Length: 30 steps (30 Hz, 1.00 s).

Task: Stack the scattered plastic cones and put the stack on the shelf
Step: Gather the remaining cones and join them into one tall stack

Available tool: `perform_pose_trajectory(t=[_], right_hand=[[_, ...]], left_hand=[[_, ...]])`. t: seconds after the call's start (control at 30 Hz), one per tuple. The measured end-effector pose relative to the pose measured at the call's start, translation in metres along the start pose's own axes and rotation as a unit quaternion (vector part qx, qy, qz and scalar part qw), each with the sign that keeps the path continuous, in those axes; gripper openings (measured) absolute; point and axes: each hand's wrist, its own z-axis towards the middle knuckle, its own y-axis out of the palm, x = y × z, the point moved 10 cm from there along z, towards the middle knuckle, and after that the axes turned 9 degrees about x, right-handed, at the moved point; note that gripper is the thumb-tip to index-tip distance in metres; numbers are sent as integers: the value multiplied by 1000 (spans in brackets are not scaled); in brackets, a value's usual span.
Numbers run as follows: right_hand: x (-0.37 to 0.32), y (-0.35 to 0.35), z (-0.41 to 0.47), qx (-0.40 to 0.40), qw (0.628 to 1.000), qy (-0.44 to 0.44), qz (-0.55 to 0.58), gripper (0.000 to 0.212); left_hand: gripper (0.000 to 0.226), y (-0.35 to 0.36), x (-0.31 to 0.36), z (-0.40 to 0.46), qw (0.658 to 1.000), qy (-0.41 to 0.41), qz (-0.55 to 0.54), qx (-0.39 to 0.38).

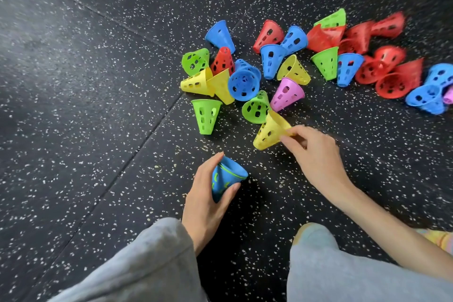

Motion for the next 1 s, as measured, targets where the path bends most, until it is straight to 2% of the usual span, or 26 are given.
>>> perform_pose_trajectory(t=[0.1, 0.17, 0.33, 0.43, 0.57, 0.7, 0.83, 0.9, 1.0], right_hand=[[-5, 13, -11, -37, 993, 40, 102, 19], [-12, 28, -20, -81, 988, 42, 126, 22], [-33, 71, -51, -223, 970, 0, 100, 28], [-40, 90, -66, -258, 962, -51, 68, 27], [-43, 93, -66, -227, 969, -74, 69, 26], [-36, 90, -66, -206, 973, -46, 90, 24], [-28, 73, -52, -125, 984, -5, 127, 19], [-19, 63, -43, -83, 983, 40, 158, 23], [-13, 51, -31, -46, 982, 71, 171, 20]], left_hand=[[78, 4, -3, -2, 1000, -18, -1, -18], [78, 5, -6, -3, 999, -32, -4, -29], [76, 4, -4, -4, 999, -25, -11, -26], [74, 1, -7, -3, 999, -29, 0, -14], [75, 1, -9, -1, 1000, -25, 9, -11], [76, 6, -13, -2, 999, -29, -8, -24], [64, 0, 0, 8, 998, -2, -56, -18], [55, -15, 8, 31, 999, 45, -12, 17], [60, -30, 15, 80, 989, 102, 96, 50]])
